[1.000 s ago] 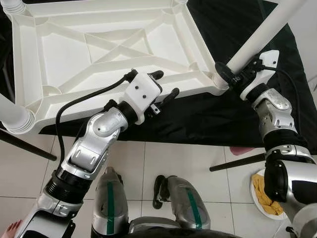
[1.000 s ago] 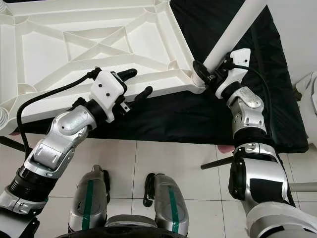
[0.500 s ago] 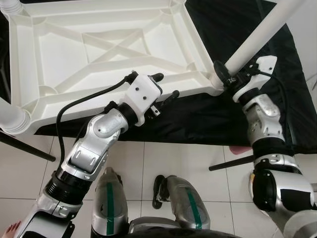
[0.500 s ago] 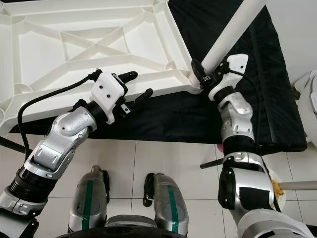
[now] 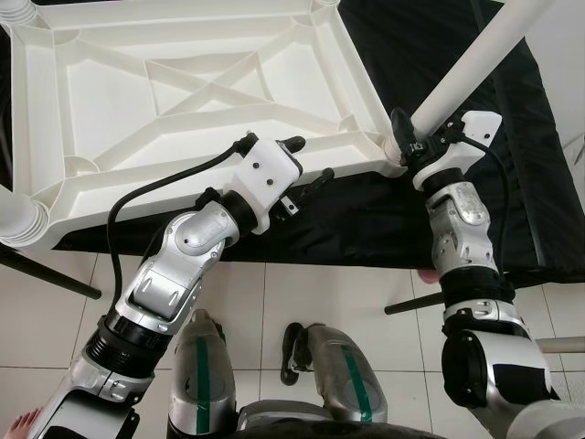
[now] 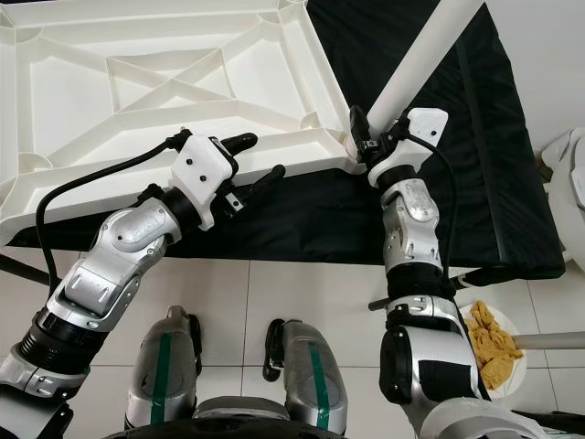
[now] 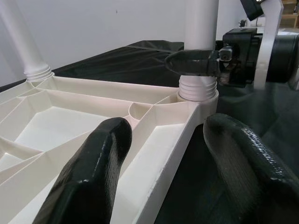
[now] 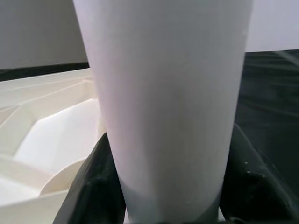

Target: Building children table

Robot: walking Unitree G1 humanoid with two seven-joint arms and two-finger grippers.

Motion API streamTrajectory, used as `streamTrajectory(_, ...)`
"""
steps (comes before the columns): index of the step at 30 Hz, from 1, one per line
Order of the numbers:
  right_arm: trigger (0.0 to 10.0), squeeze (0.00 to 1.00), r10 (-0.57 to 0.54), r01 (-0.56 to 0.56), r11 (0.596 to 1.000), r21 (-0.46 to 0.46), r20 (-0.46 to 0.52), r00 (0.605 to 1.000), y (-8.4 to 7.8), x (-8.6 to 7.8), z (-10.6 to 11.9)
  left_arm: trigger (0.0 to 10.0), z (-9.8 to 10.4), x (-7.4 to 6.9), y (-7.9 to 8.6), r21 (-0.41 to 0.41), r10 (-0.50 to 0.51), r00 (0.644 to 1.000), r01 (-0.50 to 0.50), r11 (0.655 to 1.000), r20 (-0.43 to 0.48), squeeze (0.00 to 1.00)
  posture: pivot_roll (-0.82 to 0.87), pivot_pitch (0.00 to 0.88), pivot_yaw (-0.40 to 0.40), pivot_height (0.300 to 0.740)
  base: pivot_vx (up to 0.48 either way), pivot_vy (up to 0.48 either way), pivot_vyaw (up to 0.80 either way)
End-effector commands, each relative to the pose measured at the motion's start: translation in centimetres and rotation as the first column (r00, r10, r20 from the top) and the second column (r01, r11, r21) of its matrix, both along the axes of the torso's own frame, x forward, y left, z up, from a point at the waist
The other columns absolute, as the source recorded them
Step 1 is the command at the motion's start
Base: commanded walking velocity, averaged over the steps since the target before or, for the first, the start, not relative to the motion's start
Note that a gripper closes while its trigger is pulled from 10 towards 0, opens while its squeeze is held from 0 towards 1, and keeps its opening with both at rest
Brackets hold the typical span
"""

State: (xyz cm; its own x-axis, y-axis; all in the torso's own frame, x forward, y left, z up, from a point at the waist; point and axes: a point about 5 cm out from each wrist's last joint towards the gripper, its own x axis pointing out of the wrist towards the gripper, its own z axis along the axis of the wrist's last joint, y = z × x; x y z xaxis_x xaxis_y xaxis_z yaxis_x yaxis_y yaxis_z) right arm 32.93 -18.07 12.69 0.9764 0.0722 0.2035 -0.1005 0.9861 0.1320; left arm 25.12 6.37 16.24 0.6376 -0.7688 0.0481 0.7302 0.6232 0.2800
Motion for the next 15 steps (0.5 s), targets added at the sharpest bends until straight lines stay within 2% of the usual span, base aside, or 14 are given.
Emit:
streamTrajectory(1,0.0,0.00,-0.061,0.064,0.996,0.063,-0.040,0.997,-0.3,-0.2,-0.6,10.0,-0.3,-0.5,-0.5,0.023,-0.091,0.996,0.091,0.996,-0.019,0.00,0.11,0.037,-0.111,0.740,0.000,0.000,0.00)
streamTrajectory(2,0.0,0.00,-0.128,0.131,0.989,0.072,-0.042,0.991,-0.2,-0.4,-0.6,10.0,-0.3,-0.5,-0.5,0.024,-0.093,0.995,0.093,0.995,-0.019,0.00,0.11,0.037,-0.111,0.740,0.000,0.000,0.00)
streamTrajectory(3,0.0,0.00,-0.128,0.131,0.989,0.072,-0.042,0.991,-0.2,-0.4,-0.6,10.0,-0.3,-0.5,-0.5,0.024,-0.093,0.995,0.093,0.995,-0.019,0.00,0.11,0.037,-0.111,0.740,0.000,0.000,0.00)
streamTrajectory(5,0.0,0.00,-0.265,0.271,0.960,0.074,-0.085,0.961,0.0,-0.8,-1.0,10.0,-0.3,-0.5,-0.5,0.025,-0.095,0.995,0.095,0.995,-0.019,0.00,0.11,0.033,-0.111,0.740,0.000,0.000,0.00)
streamTrajectory(6,0.0,0.00,-0.265,0.271,0.960,0.074,-0.085,0.961,0.0,-0.8,-1.0,10.0,-0.3,-0.5,-0.5,0.025,-0.095,0.995,0.095,0.995,-0.019,0.00,0.11,0.033,-0.111,0.740,0.000,0.000,0.00)
streamTrajectory(8,0.0,0.00,-0.341,0.348,0.936,0.054,-0.110,0.934,0.3,-1.1,-1.2,10.0,-0.3,-0.5,-0.5,0.026,-0.094,0.995,0.095,0.995,-0.017,0.00,0.12,0.029,-0.113,0.740,0.000,0.000,0.00)
streamTrajectory(15,0.0,0.00,-0.363,0.367,0.930,0.013,-0.109,0.925,0.1,-1.3,-1.3,10.0,-0.3,-0.5,-0.5,0.025,-0.087,0.996,0.087,0.996,-0.016,0.00,0.12,0.024,-0.116,0.740,0.000,0.000,0.00)
